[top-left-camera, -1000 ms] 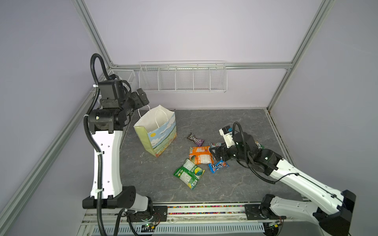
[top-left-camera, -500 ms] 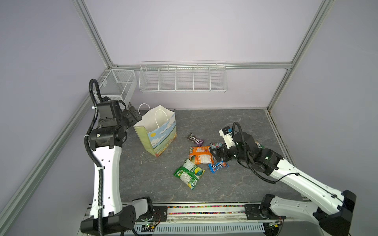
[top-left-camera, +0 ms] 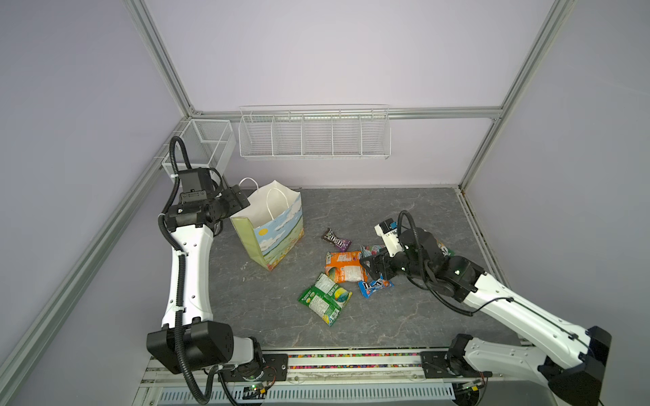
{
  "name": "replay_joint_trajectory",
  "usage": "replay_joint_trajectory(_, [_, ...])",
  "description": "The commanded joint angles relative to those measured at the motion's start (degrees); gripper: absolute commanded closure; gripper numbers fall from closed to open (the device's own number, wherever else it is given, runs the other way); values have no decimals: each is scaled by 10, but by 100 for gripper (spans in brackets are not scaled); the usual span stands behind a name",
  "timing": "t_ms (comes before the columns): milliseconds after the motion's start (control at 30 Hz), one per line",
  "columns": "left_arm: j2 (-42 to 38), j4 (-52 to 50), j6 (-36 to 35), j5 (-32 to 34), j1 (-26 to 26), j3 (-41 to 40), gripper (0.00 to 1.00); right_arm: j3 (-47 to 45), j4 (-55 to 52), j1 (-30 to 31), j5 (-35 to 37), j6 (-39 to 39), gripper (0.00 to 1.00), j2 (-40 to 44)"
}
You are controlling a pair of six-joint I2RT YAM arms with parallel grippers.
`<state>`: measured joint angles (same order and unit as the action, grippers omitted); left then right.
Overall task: Place the snacks into the paper bag
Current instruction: Pick up the paper bag from the middle-left of the table.
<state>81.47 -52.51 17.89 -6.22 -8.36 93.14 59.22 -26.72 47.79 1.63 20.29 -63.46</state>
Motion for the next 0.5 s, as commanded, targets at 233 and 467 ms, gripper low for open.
replay_joint_trajectory(233, [97,-30,-48,-46,9,71,16,-10,26,4,-7,-14,12,-11])
replay_joint_trajectory(467, [182,-95,-82,-20,44,168,28,-10,26,4,-6,-14,12,-11])
